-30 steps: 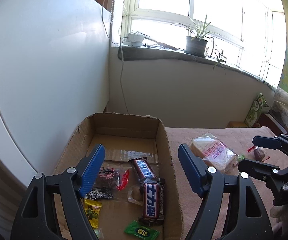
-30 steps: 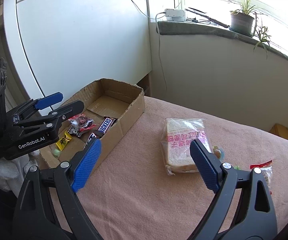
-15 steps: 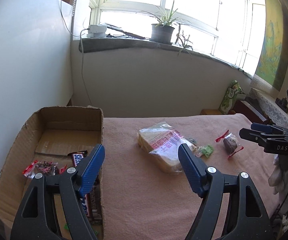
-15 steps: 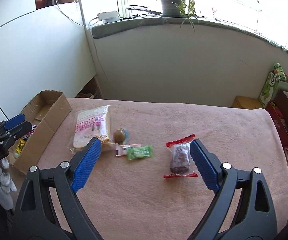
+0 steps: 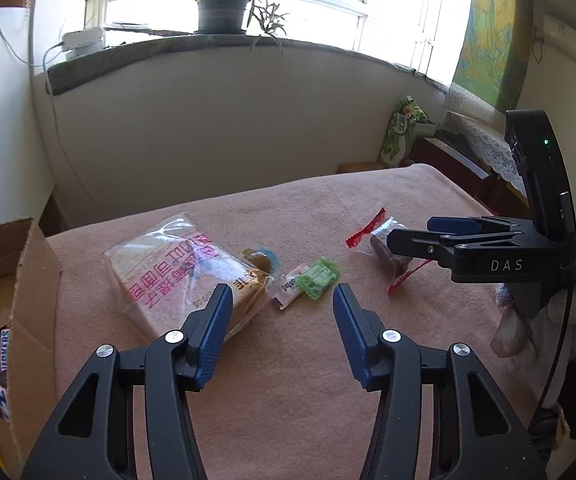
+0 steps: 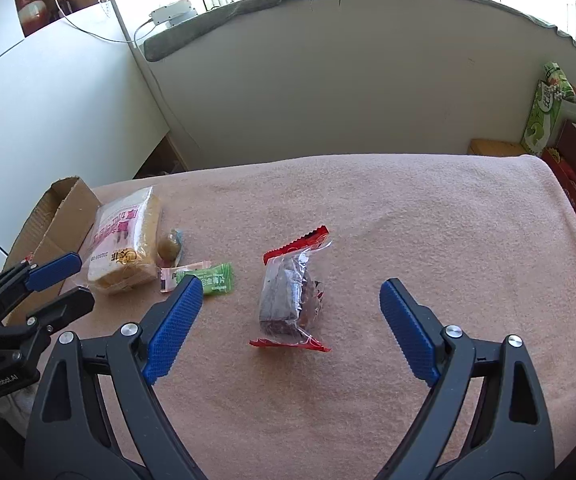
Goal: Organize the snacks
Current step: 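Move both grippers back to the snacks, right toward the red-ended pastry, then grasp the red-ended pastry with right gripper while left grasps the green candy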
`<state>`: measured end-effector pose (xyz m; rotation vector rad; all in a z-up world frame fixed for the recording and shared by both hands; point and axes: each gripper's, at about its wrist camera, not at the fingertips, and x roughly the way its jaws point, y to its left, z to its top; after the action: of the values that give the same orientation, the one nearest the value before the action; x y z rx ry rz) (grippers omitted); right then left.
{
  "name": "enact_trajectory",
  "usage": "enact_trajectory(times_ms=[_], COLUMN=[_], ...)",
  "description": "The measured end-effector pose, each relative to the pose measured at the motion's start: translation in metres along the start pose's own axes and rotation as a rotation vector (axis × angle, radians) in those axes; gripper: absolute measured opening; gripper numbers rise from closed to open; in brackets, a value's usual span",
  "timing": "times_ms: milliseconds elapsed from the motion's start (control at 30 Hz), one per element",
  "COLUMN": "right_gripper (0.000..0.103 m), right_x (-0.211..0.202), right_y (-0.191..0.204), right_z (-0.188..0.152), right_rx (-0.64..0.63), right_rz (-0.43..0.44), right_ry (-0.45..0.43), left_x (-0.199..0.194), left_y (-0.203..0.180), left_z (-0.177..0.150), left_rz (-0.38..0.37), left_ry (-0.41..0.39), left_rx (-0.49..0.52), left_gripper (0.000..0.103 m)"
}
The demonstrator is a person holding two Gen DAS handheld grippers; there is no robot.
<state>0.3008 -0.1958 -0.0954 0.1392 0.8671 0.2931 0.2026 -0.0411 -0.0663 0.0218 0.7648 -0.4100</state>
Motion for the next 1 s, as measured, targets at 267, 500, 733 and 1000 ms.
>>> enact_trajectory(times_ms=[267, 500, 733, 1000], right_gripper=[0.076, 0.071, 0.064, 0.041], right_x=[0.024, 0.034, 0.035, 0.041], right_y=[-0.020, -0.030, -0.025, -0.015], right_z=[0.003, 0.004, 0.002, 0.004], right_rx=[0.001, 0.006, -0.014, -0.011], right_rz=[0.039, 0.109, 0.126, 0.164], right_ry=[0.060, 0.090, 0.097, 0.108], left_x=[0.052, 0.081, 0.089, 0.088], left_y=[-0.026, -0.041, -0.047, -0.049], left_z=[0.020, 0.017, 0.011, 0.010], left_rz=[-0.026, 0.020, 0.050, 0.077], left_ry=[0.096, 0.156, 0.176, 0.181], left_rx=[0.088, 0.191, 0.245, 0.261], left_gripper=[0.042, 0.040, 0.037, 0.020])
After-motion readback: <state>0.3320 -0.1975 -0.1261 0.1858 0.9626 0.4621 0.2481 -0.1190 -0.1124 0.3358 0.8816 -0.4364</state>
